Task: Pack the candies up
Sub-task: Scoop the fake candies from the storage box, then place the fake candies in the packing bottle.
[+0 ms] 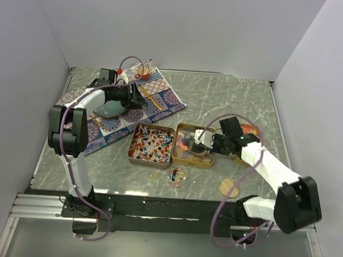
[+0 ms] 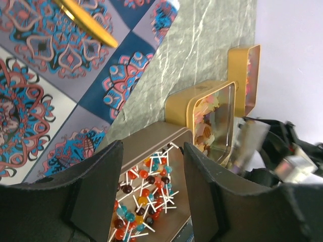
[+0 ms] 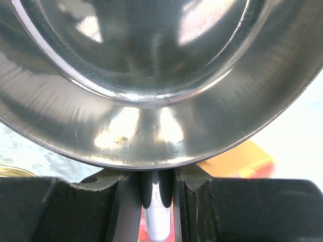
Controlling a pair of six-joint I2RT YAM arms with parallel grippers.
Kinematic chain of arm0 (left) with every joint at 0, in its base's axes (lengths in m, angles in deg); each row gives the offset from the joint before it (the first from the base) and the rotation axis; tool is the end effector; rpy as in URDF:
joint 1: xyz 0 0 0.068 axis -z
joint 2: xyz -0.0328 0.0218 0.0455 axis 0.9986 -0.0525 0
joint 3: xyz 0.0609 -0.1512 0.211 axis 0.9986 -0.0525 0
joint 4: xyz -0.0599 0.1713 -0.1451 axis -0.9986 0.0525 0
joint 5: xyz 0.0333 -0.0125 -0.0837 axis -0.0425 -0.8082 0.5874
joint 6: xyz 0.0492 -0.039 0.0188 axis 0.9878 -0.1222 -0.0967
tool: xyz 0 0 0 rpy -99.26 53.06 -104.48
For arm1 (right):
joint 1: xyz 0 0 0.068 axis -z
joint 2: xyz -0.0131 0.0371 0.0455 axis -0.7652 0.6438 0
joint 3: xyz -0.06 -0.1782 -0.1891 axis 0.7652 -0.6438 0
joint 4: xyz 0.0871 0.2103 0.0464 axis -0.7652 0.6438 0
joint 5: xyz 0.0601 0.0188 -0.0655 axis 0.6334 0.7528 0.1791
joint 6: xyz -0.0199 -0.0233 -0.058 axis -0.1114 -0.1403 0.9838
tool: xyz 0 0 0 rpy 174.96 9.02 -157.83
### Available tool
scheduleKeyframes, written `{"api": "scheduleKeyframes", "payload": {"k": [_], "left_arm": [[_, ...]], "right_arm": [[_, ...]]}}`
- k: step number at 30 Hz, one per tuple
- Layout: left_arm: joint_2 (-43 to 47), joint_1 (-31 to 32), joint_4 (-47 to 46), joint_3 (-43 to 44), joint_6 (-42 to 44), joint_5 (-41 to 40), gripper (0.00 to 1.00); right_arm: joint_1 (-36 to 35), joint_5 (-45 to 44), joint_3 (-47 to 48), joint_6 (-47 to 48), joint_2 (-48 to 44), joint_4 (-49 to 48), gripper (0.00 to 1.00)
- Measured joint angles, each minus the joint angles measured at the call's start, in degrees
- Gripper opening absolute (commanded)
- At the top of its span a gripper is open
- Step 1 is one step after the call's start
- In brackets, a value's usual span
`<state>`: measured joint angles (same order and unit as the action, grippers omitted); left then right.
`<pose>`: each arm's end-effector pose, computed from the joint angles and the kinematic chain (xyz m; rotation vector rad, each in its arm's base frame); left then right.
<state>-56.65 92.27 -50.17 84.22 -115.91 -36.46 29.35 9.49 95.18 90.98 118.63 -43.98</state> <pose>0.3988 -0.0745 0.2205 -0.0493 2.4115 -1.2354 0.2023 0.0852 0.2068 -1.7741 1.8736 -0.0556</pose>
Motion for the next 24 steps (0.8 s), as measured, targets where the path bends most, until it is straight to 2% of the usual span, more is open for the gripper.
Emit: {"api": "scheduleKeyframes", "payload": {"k": [8,15,19,24], "left_arm": [[0.02,-0.02,-1.62,1.68,-0.68,0.68,0.57],[0.39,-0.07,-3.21,1.62,-2.93,1.49,0.57],[1.81,-0.11,-5.35,0.48,-4.46,1.60,0.57],[3.67,-0.35,-7.41,0.15,-5.90,2.01,0.57]], "right_arm": [[-0.59,-0.57,1.64,4.94,-9.11,5.46,0.00],[-8.76,-4.68,1.25,7.85,-14.27,14.05,0.00],[-14.12,-8.74,1.99,7.41,-13.64,18.58,0.00],[-17.62,-15.80,3.93,6.93,-10.47,21.22,0.00]]}}
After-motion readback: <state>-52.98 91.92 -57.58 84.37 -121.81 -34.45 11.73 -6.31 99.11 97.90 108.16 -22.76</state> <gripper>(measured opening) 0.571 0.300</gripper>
